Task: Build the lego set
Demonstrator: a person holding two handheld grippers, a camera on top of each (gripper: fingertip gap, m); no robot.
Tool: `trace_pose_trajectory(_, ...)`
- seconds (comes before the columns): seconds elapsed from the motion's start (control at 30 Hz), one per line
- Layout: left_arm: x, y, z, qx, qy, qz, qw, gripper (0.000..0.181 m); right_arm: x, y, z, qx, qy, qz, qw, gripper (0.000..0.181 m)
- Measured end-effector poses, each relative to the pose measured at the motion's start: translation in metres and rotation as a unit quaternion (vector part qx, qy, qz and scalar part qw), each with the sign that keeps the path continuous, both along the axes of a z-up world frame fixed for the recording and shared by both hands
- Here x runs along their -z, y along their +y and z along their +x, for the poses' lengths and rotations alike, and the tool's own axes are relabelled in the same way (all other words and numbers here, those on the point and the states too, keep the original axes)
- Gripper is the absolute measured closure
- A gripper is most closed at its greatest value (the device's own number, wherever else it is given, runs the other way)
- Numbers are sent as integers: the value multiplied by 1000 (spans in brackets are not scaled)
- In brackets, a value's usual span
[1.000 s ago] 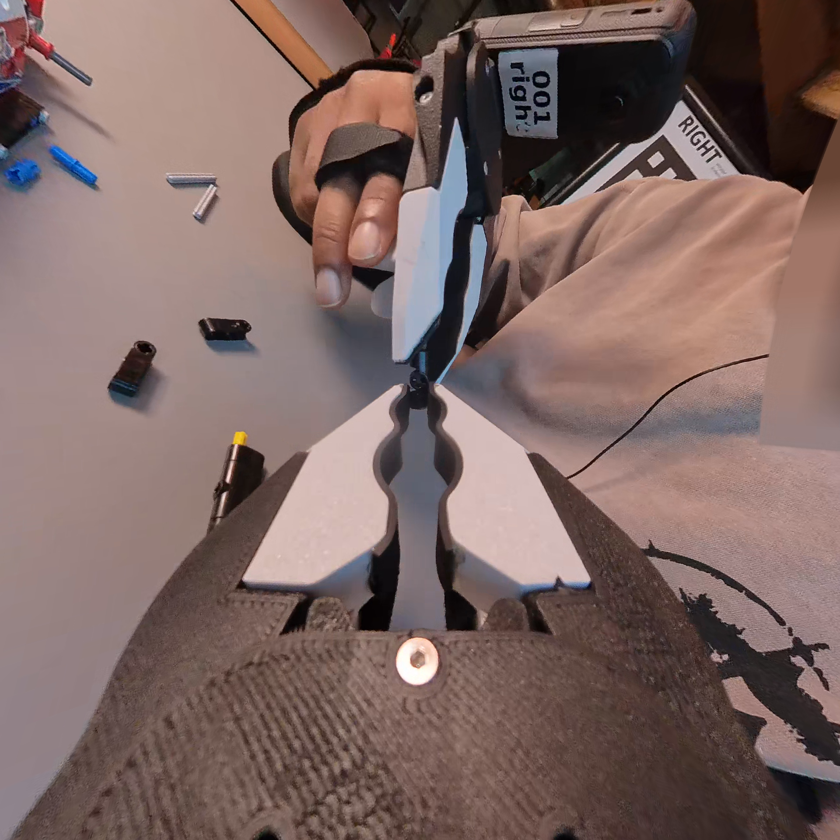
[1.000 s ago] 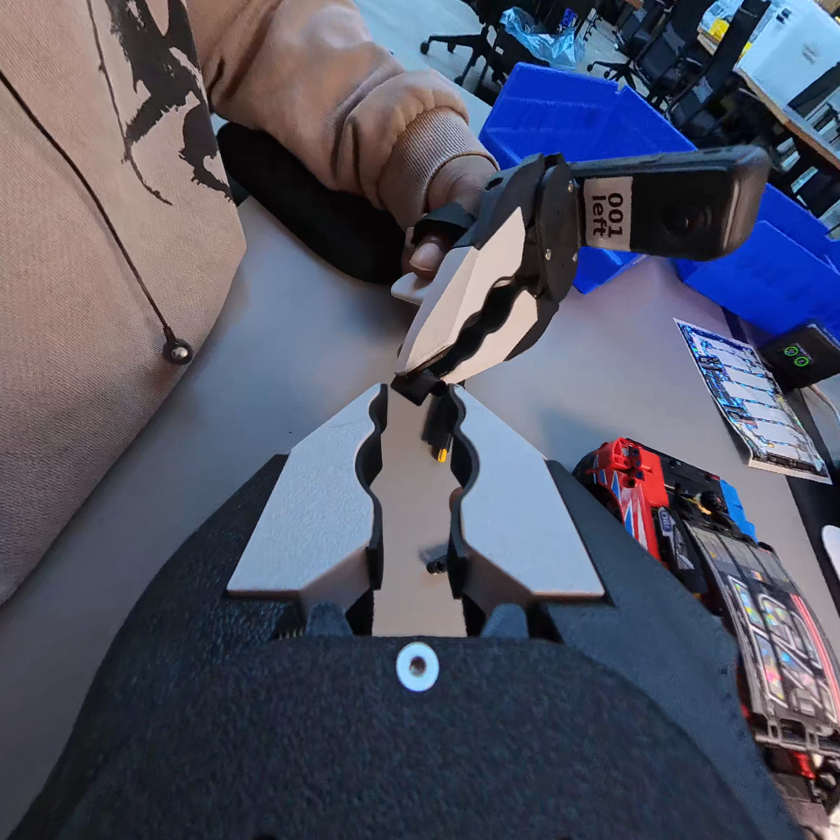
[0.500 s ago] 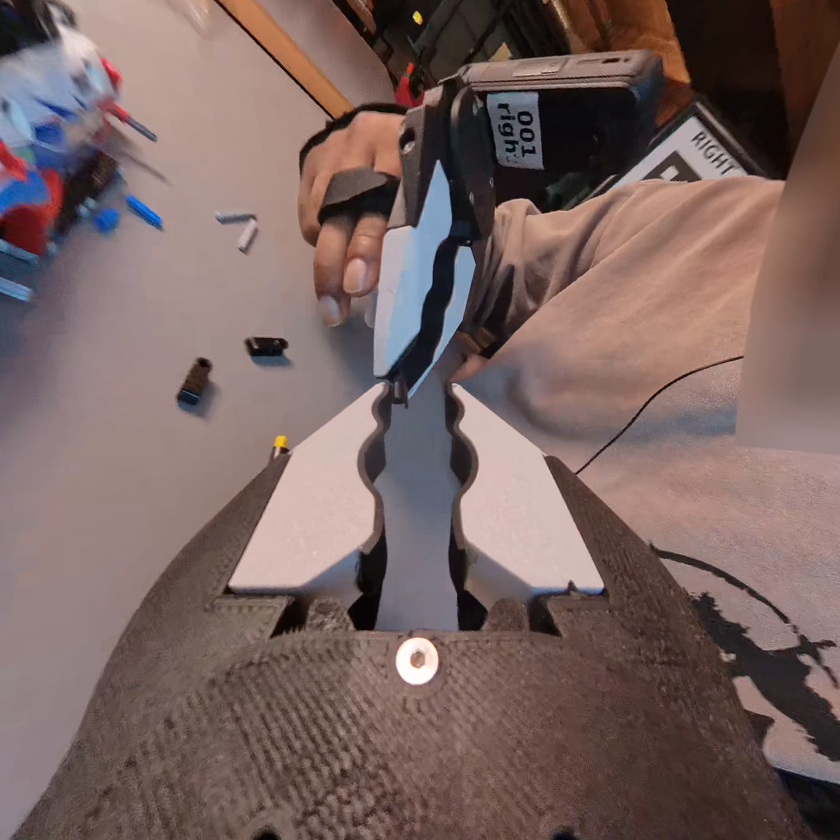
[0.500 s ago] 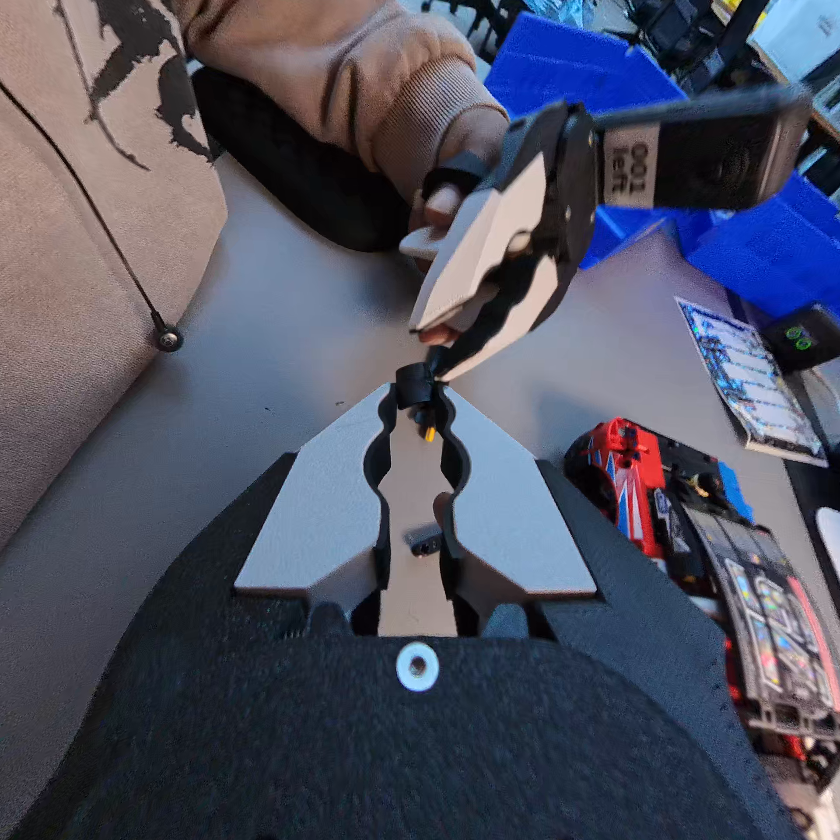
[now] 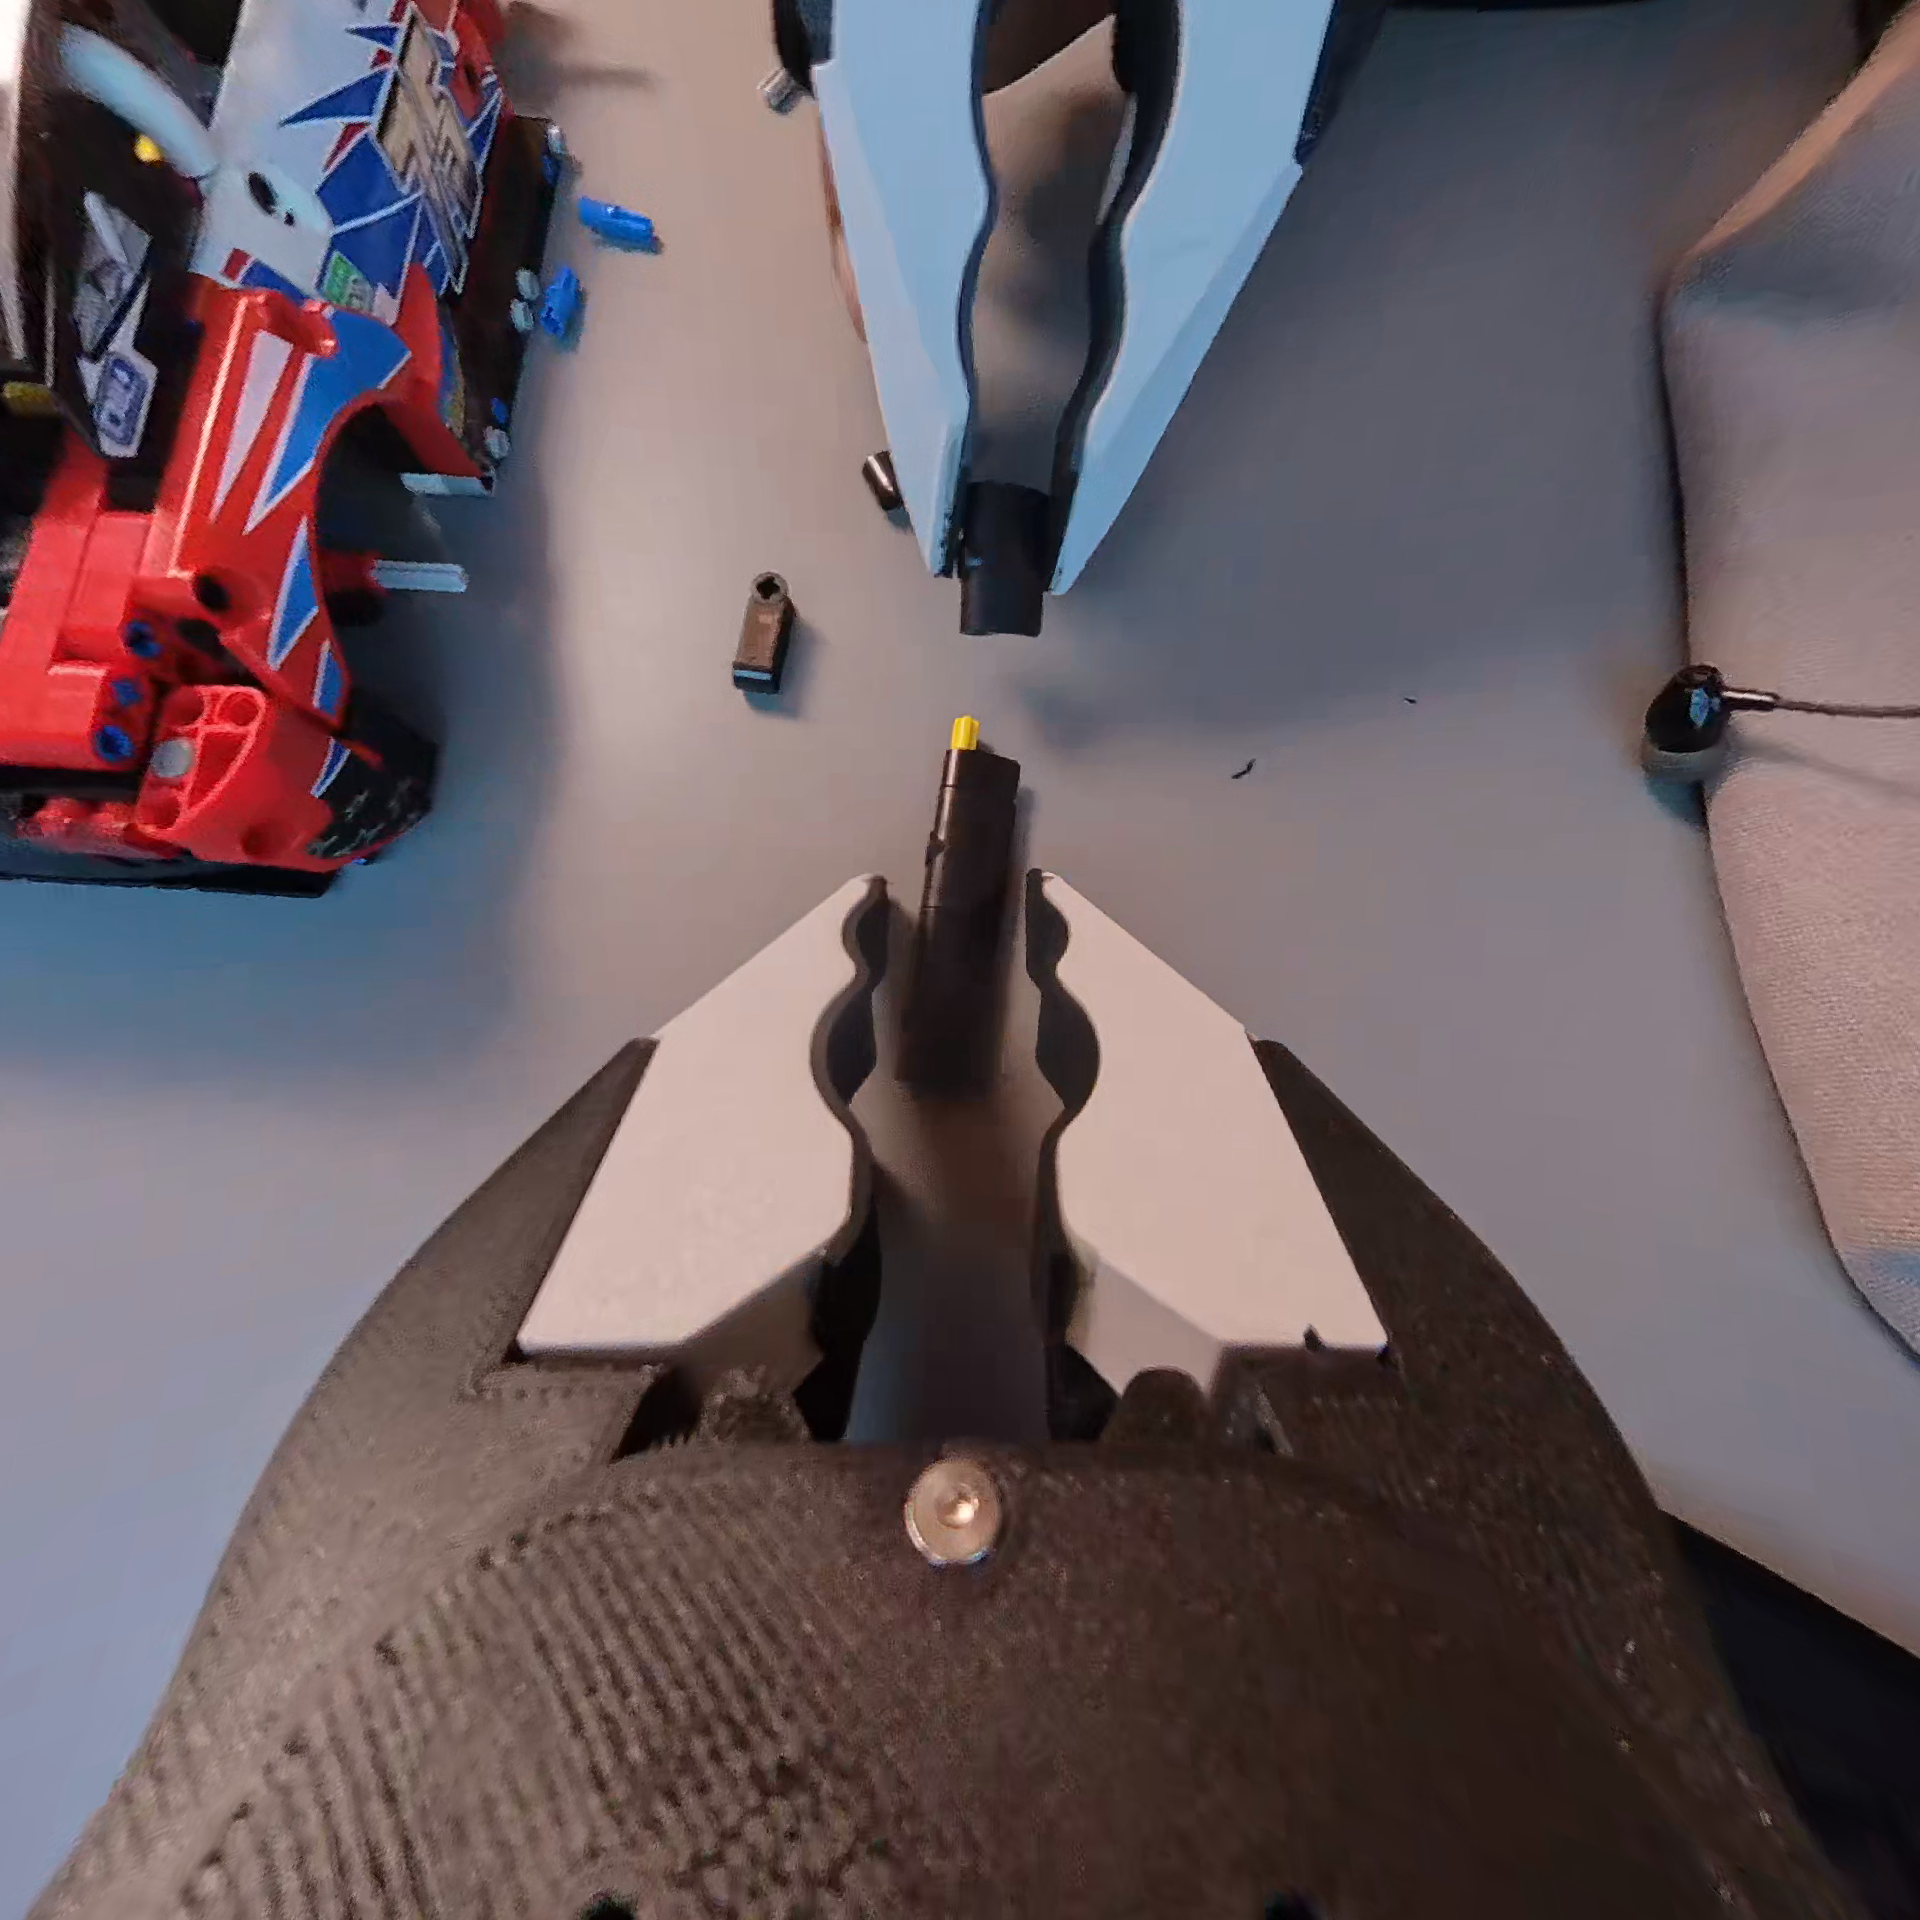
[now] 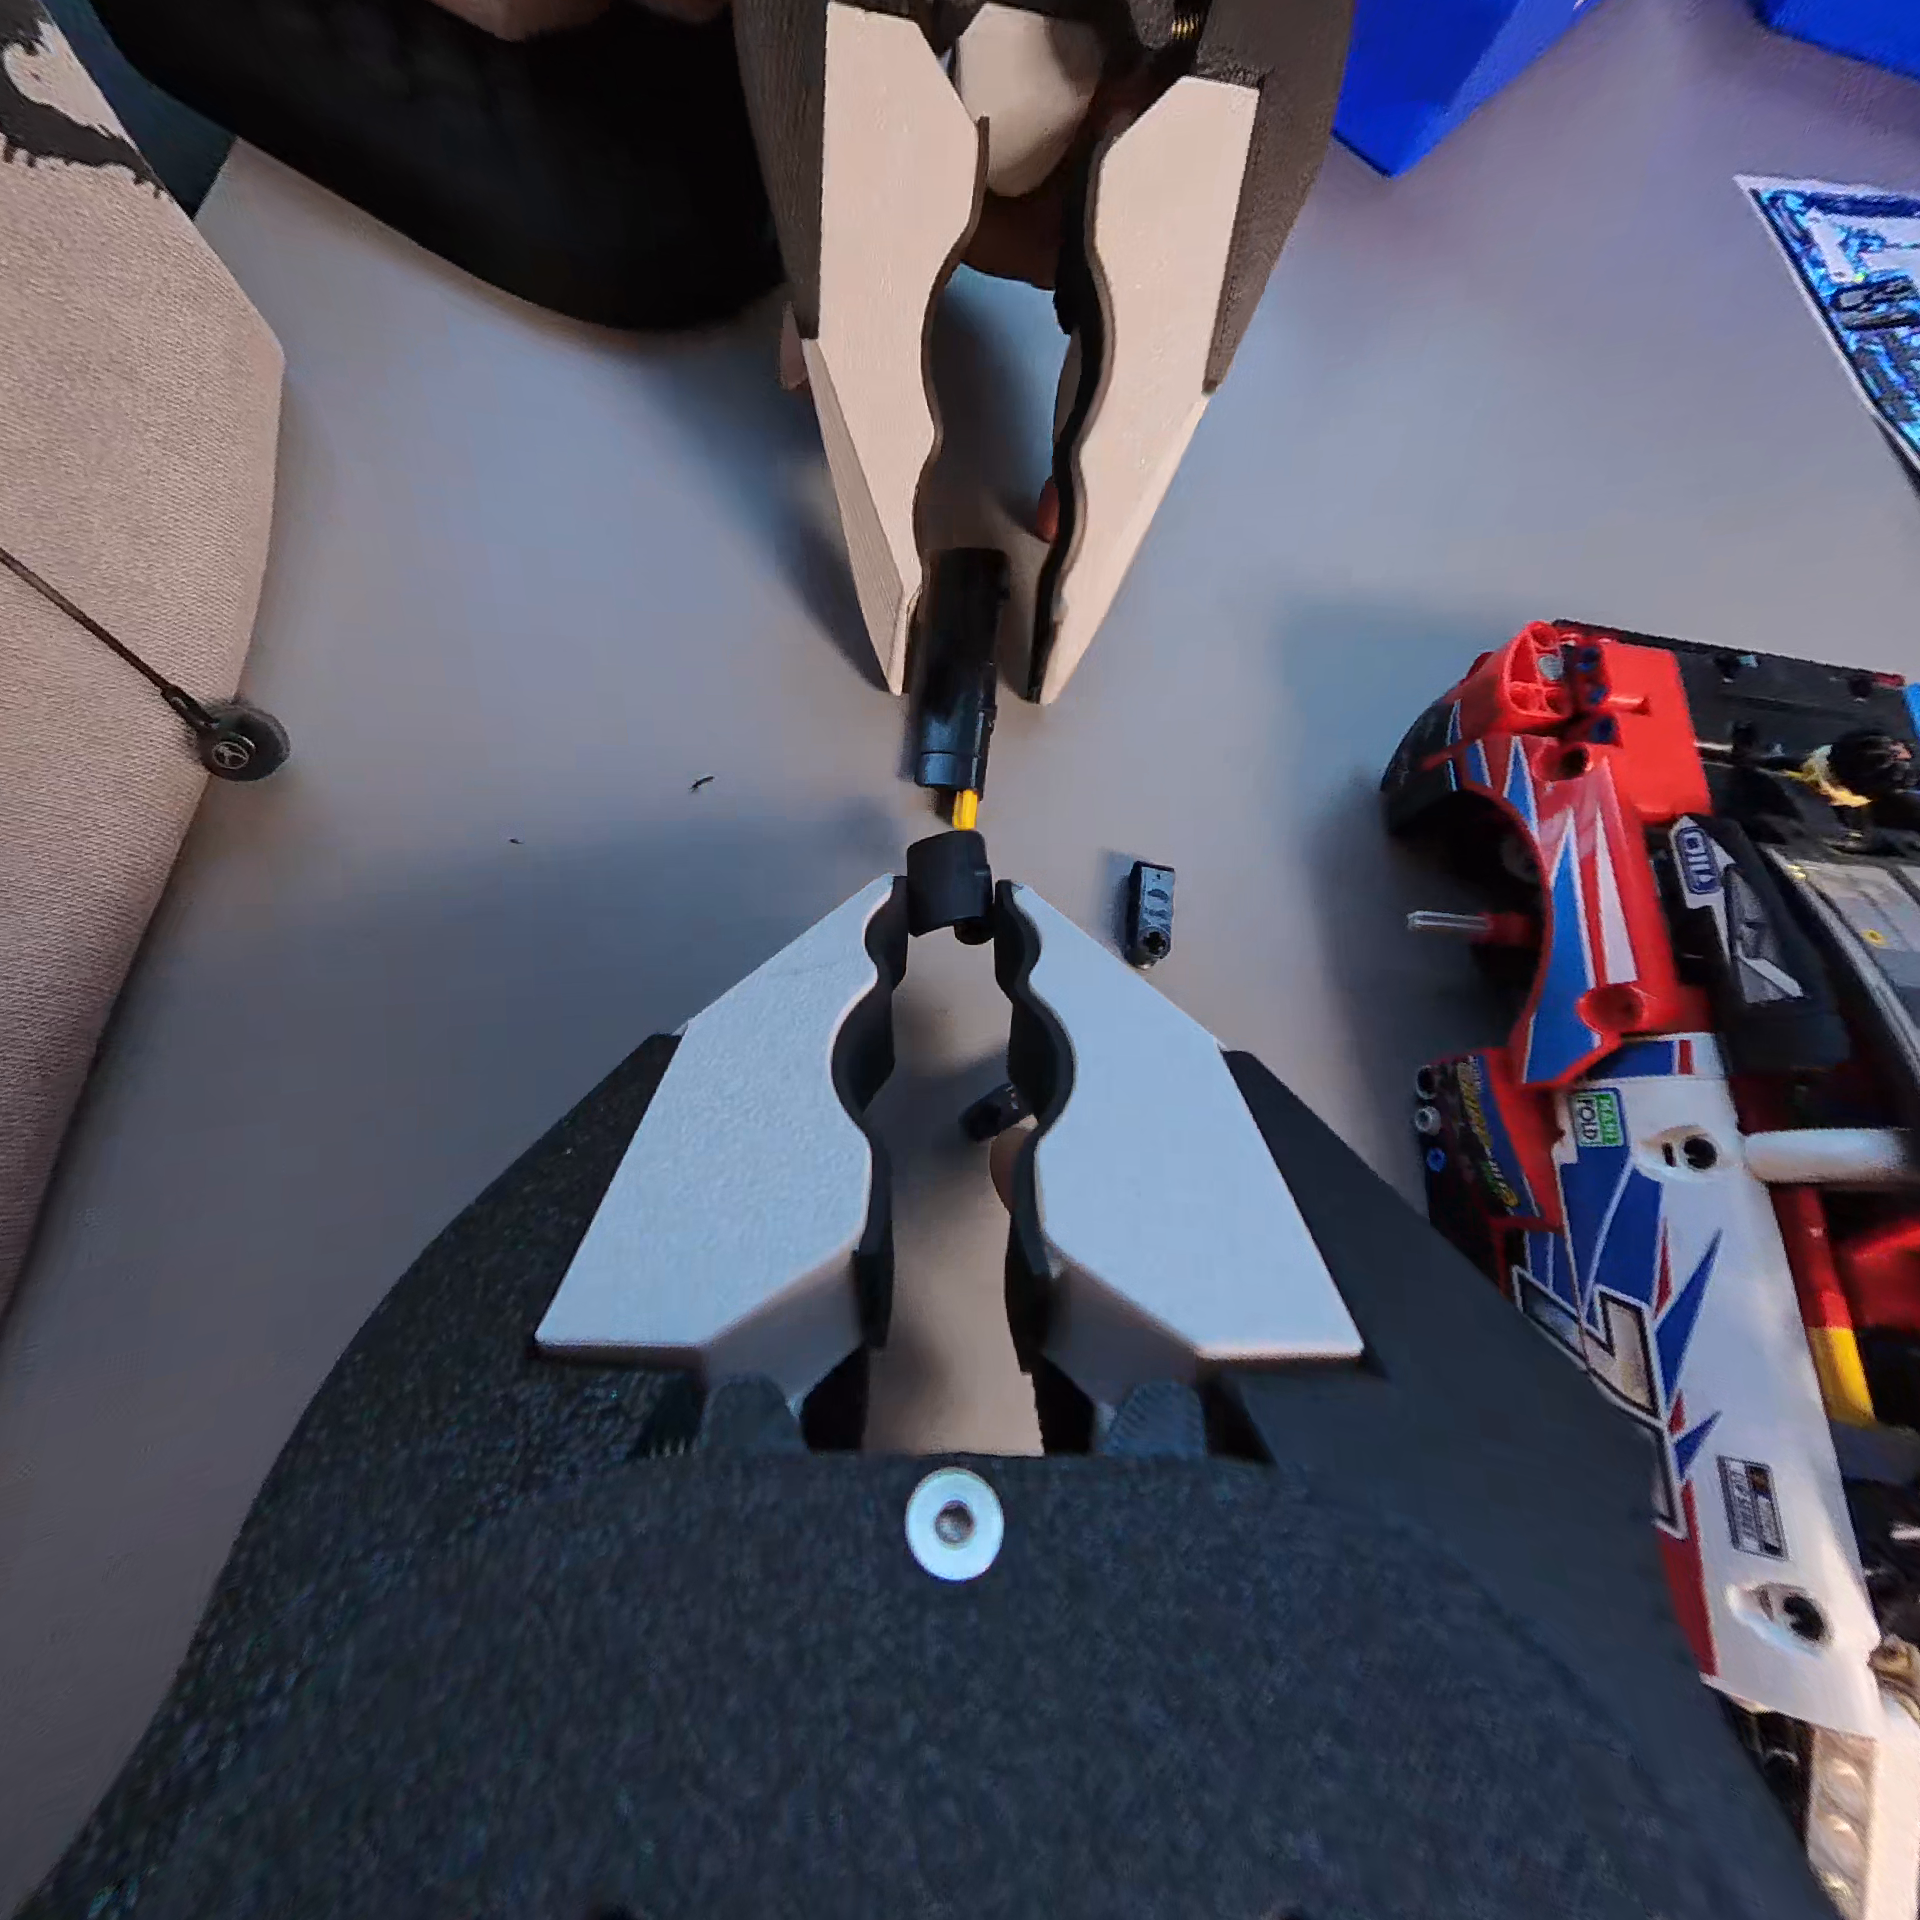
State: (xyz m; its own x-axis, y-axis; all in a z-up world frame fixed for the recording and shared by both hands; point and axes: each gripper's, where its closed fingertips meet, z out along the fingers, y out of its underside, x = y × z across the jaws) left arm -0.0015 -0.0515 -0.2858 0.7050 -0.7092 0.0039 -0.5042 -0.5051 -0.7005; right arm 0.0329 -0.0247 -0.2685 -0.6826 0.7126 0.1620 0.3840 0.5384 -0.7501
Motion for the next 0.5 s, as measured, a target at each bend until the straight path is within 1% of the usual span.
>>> trace_pose_trajectory(0.03,0,-3,3,15,5,4,1000,164,1,0,0,0,-3,0,1000,168)
trace_pose_trajectory(0.07,0,-4,4,24,11,7,1000,167,1,-1,0,1,-5,-1,1000,168)
trace_pose_trajectory(0.17,0,-4,5,33,27,-2,999,168,1,-1,-1,4,-7,-7,1000,168)
trace_pose_trajectory(0.23,-1,-1,6,36,30,16,999,168,0,-1,-1,5,-6,-8,1000,167)
trace_pose_trajectory(0.3,-5,0,11,37,5,45,998,168,-3,-1,-1,6,2,-16,1000,167)
trace_pose_trajectory(0.37,-18,4,16,30,-30,74,996,168,-7,1,-1,8,9,-32,999,168)
trace_pose_trajectory(0.5,-29,11,19,12,-58,90,994,168,-19,5,-2,10,28,-62,998,168)
